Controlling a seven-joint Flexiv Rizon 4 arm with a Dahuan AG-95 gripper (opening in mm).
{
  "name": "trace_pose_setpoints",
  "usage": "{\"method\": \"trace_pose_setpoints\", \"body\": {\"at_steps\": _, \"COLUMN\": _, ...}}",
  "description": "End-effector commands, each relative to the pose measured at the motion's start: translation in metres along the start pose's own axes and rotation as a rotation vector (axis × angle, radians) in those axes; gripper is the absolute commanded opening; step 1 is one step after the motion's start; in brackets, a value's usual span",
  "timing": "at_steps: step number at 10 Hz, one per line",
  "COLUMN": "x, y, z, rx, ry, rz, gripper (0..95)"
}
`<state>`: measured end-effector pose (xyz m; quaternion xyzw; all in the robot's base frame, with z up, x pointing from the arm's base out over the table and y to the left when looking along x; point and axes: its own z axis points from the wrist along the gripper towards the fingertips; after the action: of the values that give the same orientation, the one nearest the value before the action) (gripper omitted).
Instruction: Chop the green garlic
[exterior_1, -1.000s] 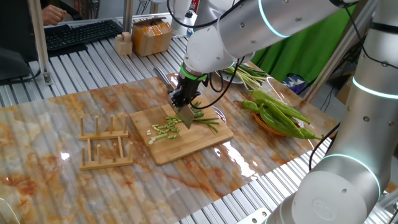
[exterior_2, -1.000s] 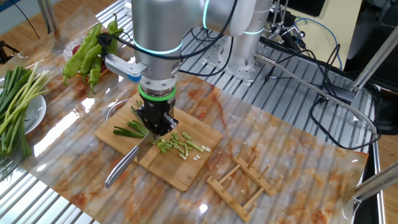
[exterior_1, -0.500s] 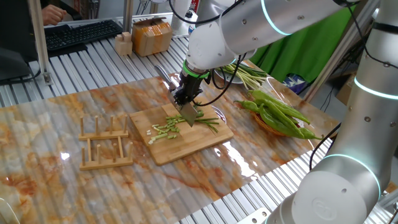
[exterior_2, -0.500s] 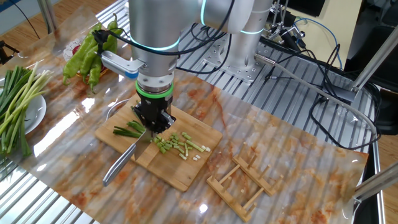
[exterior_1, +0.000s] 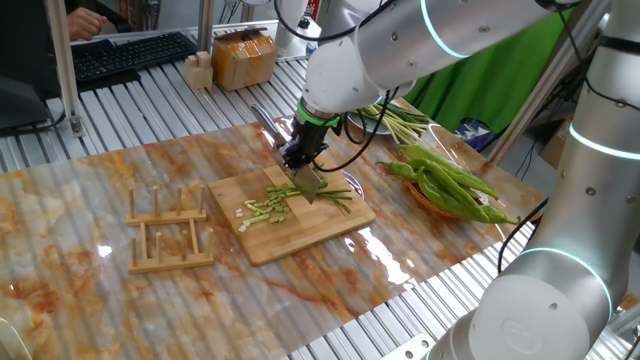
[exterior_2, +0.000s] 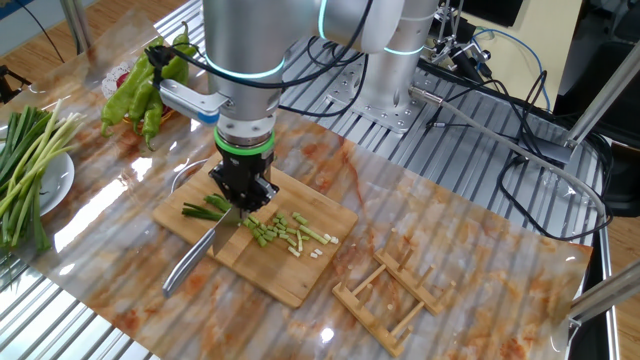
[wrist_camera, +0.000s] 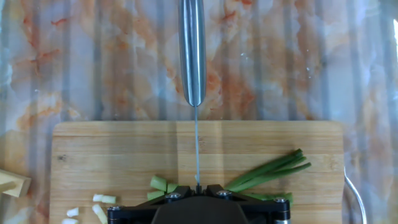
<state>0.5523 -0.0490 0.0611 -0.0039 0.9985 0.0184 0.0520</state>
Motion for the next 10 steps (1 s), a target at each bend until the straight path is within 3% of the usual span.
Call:
{"method": "trace_pose_setpoints", "body": {"at_steps": 1, "x": 0.001, "y": 0.001, "z": 0.004, "rx": 0.001, "ry": -0.008, "rz": -0.004, "gripper": 0.0}}
{"method": "trace_pose_setpoints", "body": {"at_steps": 4, "x": 0.004, "y": 0.002, "z": 0.029, "rx": -0.009, "ry": -0.046, "rz": -0.005, "gripper": 0.0}}
{"method": "trace_pose_setpoints", "body": {"at_steps": 10, "x": 0.002, "y": 0.003, "z": 0.024, "rx": -0.004, "ry": -0.034, "rz": -0.006, "gripper": 0.0}}
